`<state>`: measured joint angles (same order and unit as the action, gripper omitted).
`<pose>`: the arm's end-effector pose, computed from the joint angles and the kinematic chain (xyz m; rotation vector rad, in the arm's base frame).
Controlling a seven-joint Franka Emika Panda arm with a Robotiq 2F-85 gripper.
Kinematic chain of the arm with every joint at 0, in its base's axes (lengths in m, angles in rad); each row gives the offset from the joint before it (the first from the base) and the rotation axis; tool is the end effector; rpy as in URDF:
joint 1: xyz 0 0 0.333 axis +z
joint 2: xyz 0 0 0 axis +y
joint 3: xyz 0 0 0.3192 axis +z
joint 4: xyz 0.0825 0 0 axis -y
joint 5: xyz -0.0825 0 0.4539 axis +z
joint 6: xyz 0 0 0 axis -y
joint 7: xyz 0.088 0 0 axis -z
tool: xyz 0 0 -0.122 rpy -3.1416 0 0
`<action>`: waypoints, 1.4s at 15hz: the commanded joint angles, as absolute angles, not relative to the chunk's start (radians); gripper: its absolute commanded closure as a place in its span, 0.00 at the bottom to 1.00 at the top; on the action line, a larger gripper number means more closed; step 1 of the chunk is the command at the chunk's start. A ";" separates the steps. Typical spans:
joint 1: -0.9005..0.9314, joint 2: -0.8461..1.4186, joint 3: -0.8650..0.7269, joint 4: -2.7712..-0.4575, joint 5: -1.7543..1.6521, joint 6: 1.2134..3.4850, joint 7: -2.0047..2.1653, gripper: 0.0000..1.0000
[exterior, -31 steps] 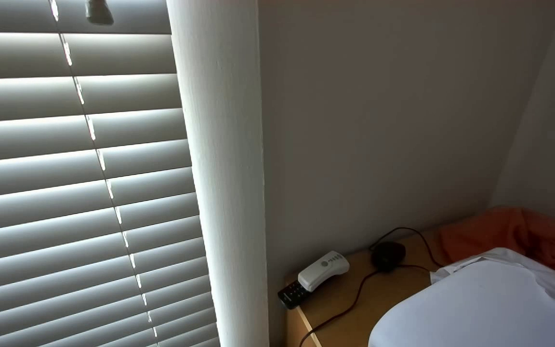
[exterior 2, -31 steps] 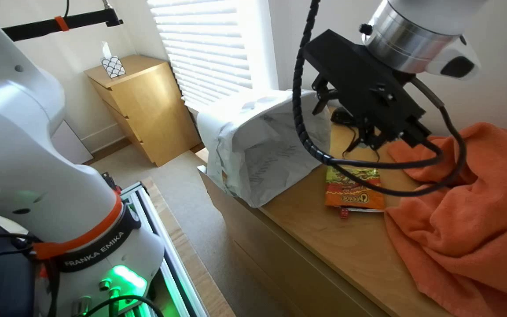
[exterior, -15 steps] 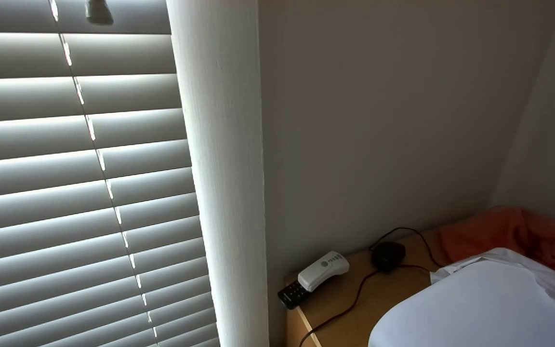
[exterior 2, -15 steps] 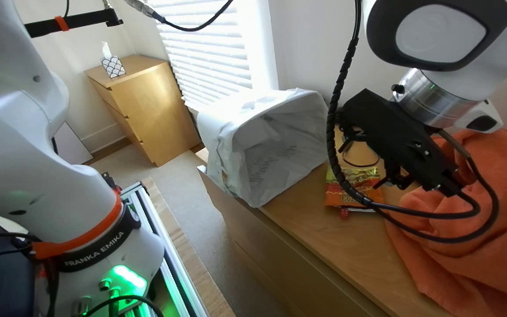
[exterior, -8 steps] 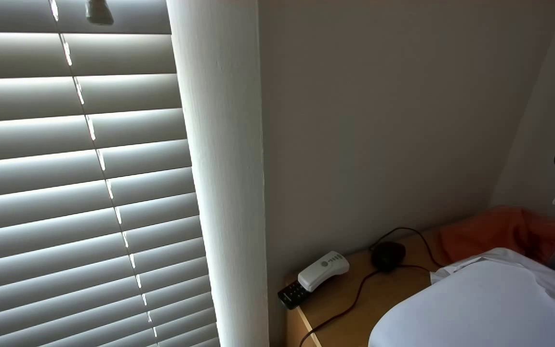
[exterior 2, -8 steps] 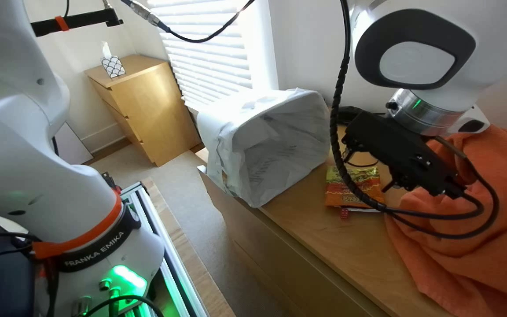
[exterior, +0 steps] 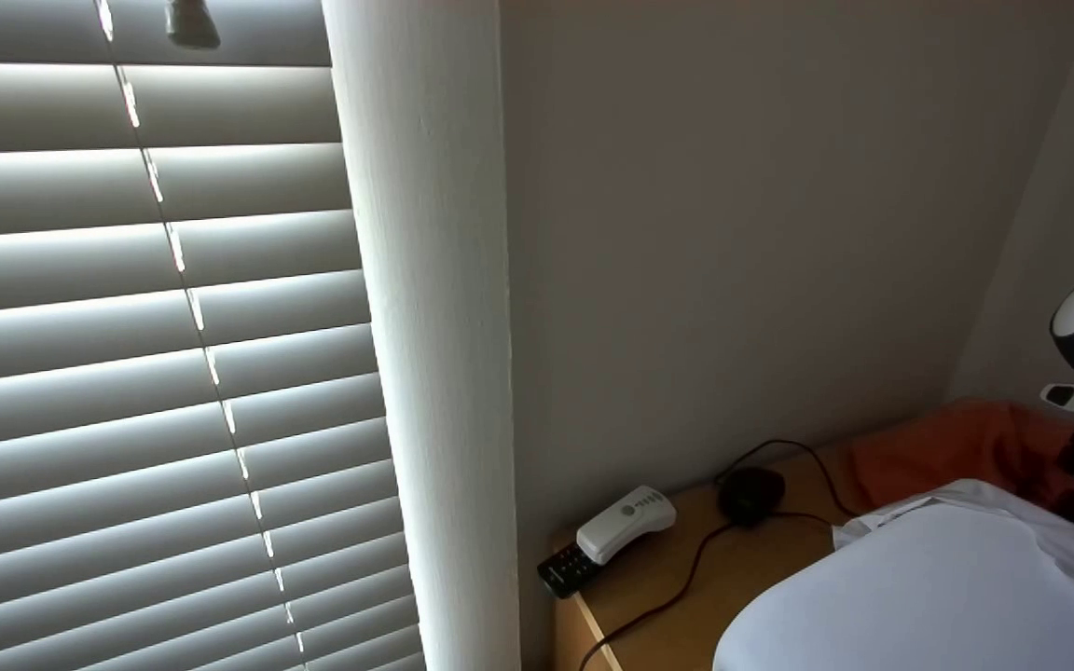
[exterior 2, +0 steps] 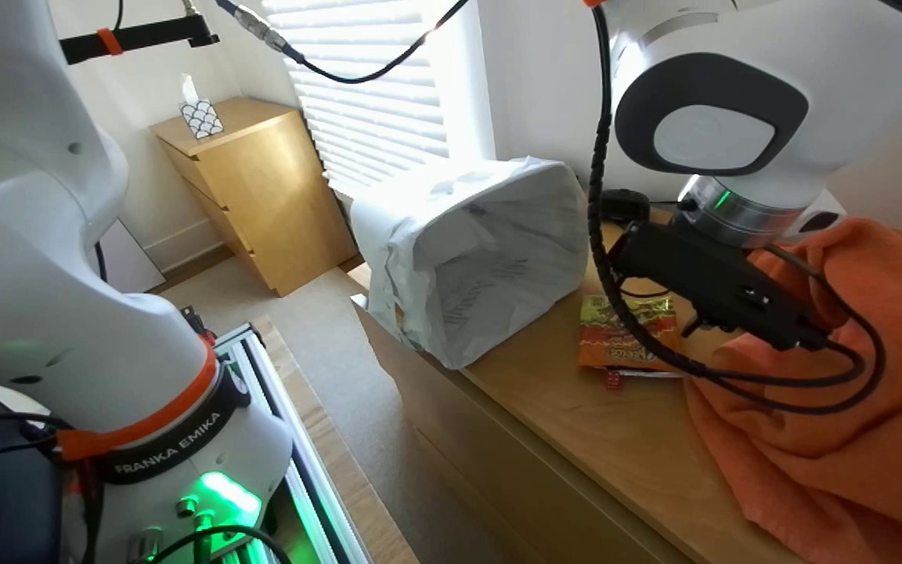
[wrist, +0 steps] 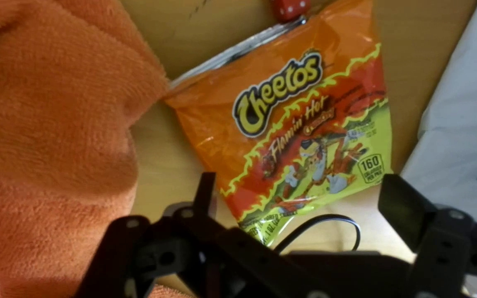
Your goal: Put the empty packet in the bin
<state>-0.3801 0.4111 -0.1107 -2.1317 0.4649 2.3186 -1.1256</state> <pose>0.5239 -0.2690 0.1284 -2.7824 -0.3972 -0.0594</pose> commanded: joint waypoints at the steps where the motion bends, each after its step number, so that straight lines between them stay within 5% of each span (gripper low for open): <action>1: -0.406 0.427 -0.081 -2.158 0.486 2.381 -1.197 0.00; 3: -0.408 0.435 -0.074 -2.166 0.485 2.402 -1.217 0.02; 4: -0.409 0.439 -0.071 -2.170 0.484 2.412 -1.223 0.25; 6: -0.413 0.446 -0.067 -2.172 0.482 2.418 -1.229 0.31; 15: -0.423 0.473 -0.072 -2.140 0.467 2.395 -1.200 0.99; 21: -0.422 0.476 -0.060 -2.126 0.472 2.376 -1.186 1.00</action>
